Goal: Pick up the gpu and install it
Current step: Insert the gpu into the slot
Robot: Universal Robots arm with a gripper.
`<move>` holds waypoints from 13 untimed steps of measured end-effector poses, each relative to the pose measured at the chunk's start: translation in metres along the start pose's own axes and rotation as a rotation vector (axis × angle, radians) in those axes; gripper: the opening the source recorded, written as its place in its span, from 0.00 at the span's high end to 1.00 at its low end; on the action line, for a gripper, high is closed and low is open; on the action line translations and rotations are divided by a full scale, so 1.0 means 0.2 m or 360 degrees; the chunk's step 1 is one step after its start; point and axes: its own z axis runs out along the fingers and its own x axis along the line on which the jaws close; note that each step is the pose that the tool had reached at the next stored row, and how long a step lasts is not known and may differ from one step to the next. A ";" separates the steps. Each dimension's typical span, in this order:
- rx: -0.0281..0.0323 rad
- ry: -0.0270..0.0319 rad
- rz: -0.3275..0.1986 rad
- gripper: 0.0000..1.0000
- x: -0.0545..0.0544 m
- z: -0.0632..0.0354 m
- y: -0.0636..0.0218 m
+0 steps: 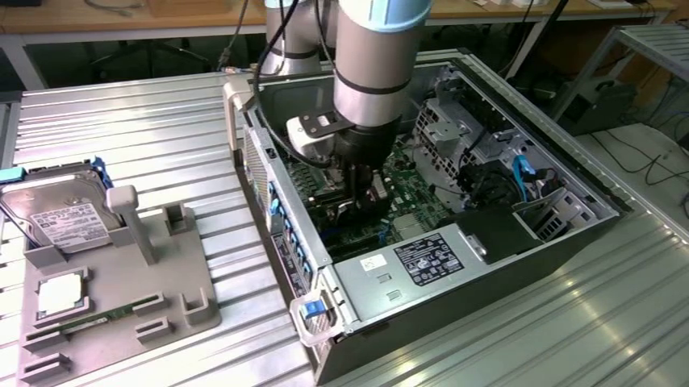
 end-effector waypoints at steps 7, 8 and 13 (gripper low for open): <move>0.00030 0.00001 0.0000 0.64 0.00 -0.165 -0.018; 0.00040 0.00001 0.0000 0.64 0.00 -0.181 -0.020; 0.00047 -0.00003 0.0000 0.79 0.00 -0.185 -0.020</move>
